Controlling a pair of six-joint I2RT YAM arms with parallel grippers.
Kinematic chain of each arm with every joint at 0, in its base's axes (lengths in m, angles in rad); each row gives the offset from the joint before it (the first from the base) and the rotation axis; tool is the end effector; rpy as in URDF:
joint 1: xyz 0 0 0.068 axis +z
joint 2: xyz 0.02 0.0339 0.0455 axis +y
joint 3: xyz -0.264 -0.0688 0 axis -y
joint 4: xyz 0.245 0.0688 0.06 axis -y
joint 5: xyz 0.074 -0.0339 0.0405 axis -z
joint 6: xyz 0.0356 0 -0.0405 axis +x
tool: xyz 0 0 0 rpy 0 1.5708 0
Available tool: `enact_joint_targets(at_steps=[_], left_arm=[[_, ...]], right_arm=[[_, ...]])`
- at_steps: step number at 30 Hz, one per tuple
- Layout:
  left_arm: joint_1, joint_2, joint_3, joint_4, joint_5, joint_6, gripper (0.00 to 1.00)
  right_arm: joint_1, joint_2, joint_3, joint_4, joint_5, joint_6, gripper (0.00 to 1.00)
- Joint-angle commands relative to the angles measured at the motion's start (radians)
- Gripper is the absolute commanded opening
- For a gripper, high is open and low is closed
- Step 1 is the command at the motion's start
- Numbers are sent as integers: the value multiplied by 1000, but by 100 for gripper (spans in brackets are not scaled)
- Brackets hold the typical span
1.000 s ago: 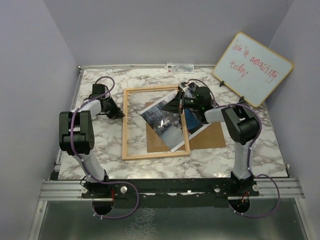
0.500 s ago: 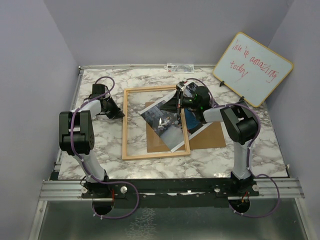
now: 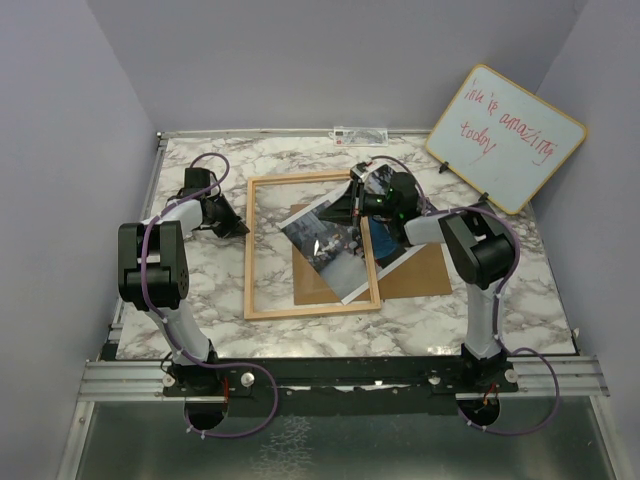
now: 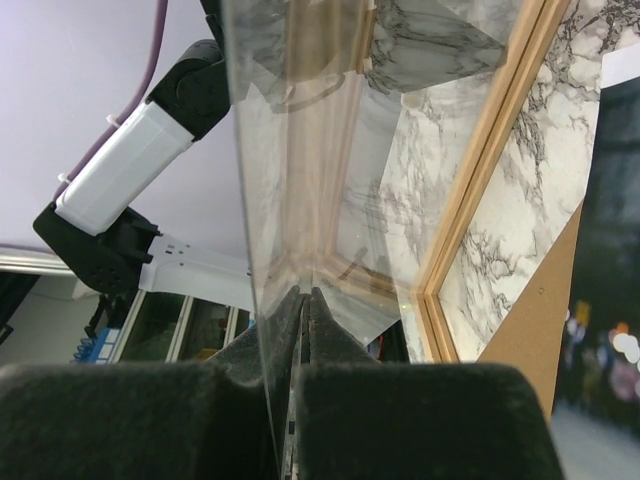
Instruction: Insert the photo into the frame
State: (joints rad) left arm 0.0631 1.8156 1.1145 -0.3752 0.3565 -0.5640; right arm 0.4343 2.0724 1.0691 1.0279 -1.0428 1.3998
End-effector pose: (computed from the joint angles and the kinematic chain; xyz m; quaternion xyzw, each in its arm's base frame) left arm 0.3609 0.0104 0.1629 -0.2530 0.9211 -0.2262 0.1907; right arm 0.3691 0.2051 0.1729 -0.0347 0.7019 0.7042 0.1013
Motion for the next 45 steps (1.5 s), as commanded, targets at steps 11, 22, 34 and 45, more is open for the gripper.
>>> enact_joint_targets(at_steps=[11, 22, 34, 45], left_arm=[[0, 50, -30, -25, -105, 30, 9], [0, 50, -30, -25, -109, 32, 9], [0, 48, -28, -25, -113, 33, 9], [0, 48, -33, -25, -116, 33, 9]], right_arm=[[15, 39, 26, -75, -19, -63, 1], [0, 3, 106, -557, 11, -383, 3], [-9, 21, 163, -736, 24, -493, 5], [-28, 12, 208, -923, 81, -615, 20]])
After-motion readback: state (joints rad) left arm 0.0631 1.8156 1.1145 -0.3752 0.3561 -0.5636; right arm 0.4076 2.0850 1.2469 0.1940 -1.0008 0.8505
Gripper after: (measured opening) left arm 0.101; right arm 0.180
